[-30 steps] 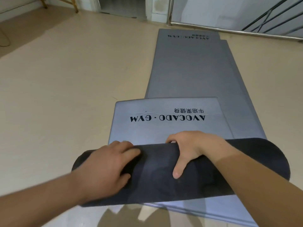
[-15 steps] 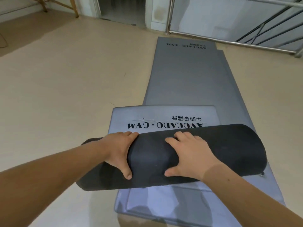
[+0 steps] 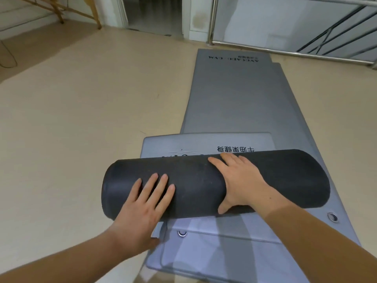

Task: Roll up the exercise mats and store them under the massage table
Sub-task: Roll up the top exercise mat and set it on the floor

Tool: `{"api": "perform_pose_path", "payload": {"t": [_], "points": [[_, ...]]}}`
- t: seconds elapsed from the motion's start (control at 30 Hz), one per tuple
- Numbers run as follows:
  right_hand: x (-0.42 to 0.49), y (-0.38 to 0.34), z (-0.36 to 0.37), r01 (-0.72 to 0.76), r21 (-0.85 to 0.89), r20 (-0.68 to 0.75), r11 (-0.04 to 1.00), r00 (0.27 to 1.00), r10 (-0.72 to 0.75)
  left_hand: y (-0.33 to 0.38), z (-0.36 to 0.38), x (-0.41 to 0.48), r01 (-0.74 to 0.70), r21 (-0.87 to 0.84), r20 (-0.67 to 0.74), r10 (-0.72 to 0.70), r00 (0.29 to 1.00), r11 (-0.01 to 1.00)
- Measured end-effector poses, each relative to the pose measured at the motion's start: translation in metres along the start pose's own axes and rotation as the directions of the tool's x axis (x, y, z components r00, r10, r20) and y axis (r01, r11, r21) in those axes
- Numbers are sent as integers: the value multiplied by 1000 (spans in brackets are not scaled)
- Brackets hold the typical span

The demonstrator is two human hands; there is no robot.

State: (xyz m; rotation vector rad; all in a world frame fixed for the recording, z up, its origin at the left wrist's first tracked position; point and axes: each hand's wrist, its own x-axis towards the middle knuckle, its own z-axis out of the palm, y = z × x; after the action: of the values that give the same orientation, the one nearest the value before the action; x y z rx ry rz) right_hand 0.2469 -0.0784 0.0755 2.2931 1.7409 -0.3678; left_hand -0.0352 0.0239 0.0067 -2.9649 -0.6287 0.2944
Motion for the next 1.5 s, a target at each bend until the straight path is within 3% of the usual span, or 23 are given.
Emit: {"api": "perform_pose_path", "payload": {"t": [0.1, 0.23, 0.4, 0.63, 0.7, 0.8, 0.87, 0.9, 0.93, 0.97, 1.03, 1.1, 1.23, 1.3, 1.5], "points": [[-8, -6, 10, -67, -45, -203, 997, 978, 57, 1, 4, 26, 123, 20, 43, -123, 991, 992], [-20, -1, 41, -108, -11, -455, 994, 886, 92, -14, -9, 69, 232, 49, 21, -233, 972, 972], [-27, 4, 64, -121, -56, -405, 991, 910, 88, -34, -34, 102, 216, 71, 86, -222, 971, 974], [-22, -6, 58, -117, -84, -340, 990, 937, 82, -46, -74, 105, 194, -76, 144, -181, 973, 978], [-20, -6, 56, -104, -17, -377, 994, 922, 90, -26, -79, 89, 236, -116, 180, -213, 960, 965], [-26, 7, 60, 69, 115, -537, 991, 843, 4, -4, -86, 64, 336, -236, 304, -259, 917, 912], [-33, 19, 59, 95, 230, -587, 969, 807, 60, -5, -94, 58, 392, -343, 413, -238, 879, 853], [-36, 21, 58, 51, 372, -565, 927, 805, 183, -8, -97, 58, 424, -403, 466, -217, 857, 811], [-39, 21, 57, -10, 582, -466, 813, 816, 343, -10, -99, 59, 460, -463, 509, -198, 838, 758], [-41, 14, 55, -69, 796, -279, 602, 840, 465, -11, -98, 60, 492, -516, 534, -185, 825, 701], [-42, -7, 53, -194, 976, 141, 95, 904, 404, -13, -93, 64, 539, -587, 551, -189, 813, 604], [-40, -31, 57, -294, 948, 316, -124, 914, 254, -18, -88, 66, 566, -640, 557, -194, 808, 520], [-29, -72, 67, -333, 890, 408, -312, 887, 217, -42, -82, 59, 610, -731, 573, -212, 792, 306], [-25, -87, 66, -364, 858, 450, -364, 873, 189, -51, -77, 52, 617, -744, 574, -226, 787, 259], [-2, -109, 61, -371, 848, 423, -379, 904, 60, -65, -62, 15, 633, -750, 566, -309, 764, 192]]}}
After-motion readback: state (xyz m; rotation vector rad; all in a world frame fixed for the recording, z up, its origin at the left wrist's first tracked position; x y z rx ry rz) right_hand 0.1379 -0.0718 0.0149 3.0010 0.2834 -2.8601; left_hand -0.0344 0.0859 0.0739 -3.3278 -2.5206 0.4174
